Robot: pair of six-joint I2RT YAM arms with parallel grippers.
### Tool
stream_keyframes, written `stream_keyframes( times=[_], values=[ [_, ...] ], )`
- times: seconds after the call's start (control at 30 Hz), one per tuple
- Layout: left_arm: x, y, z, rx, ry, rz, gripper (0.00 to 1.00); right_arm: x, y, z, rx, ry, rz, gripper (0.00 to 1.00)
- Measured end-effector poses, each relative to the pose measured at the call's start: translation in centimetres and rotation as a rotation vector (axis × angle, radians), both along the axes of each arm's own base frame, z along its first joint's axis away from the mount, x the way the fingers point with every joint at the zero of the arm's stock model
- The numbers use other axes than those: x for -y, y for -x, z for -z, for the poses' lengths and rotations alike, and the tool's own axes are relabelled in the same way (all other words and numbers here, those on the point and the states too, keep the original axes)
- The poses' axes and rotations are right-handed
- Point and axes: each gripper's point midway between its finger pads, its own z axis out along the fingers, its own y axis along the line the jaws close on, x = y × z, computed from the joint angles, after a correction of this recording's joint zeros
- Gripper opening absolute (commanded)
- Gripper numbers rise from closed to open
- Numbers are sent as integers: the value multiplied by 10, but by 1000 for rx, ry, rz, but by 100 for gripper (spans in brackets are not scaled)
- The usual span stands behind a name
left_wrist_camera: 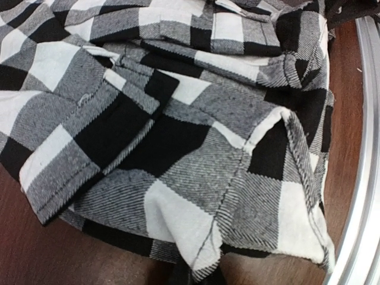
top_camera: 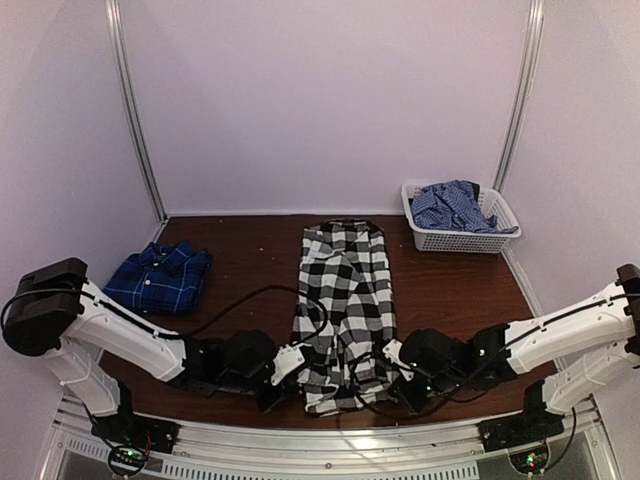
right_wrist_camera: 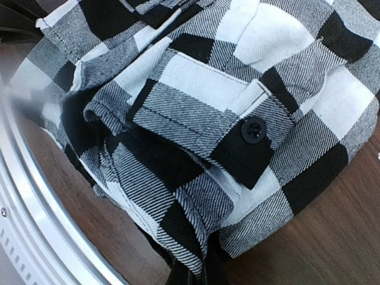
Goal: Fold and stack the long sleeve shirts
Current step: Move the rectangle-folded shirt to the center of the board, then pick up the rectangle-folded shirt from the center of the board, then fold the rectangle-folded shirt at the center of the board.
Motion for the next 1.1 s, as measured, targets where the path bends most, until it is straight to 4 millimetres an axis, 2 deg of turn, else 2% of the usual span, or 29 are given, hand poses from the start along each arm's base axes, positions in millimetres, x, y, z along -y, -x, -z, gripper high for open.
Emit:
stream_keyframes(
  times=[0.13, 0.27, 0.43, 0.57, 0.67, 0.8, 0.9, 1.0, 1.1],
  values=[
    [4, 13, -1, -18, -38, 23, 0, -3, 17, -6, -28, -29, -31, 0],
    [5, 36, -10, -62, -60, 75, 0, -9, 38, -19, -71, -77, -74, 0],
    [7, 54, -42, -133, -25, 124, 0, -12, 51, -39, -118, -128, -100, 0],
    [17, 46, -70, -174, 26, 125, 0, -18, 48, -58, -130, -146, -99, 0],
    [17, 20, -85, -206, 70, 77, 0, -21, 29, -76, -129, -172, -66, 0],
    [5, -26, -100, -243, 118, -21, 0, -12, -22, -98, -103, -221, 42, 0],
    [0, -58, -107, -262, 147, -83, 0, -1, -58, -107, -78, -230, 105, 0],
    [-2, -88, -104, -295, 161, -130, 0, 5, -89, -104, -78, -209, 136, 0],
    [-1, -118, -88, -343, 149, -176, 0, 11, -120, -91, -97, -176, 165, 0]
  ],
)
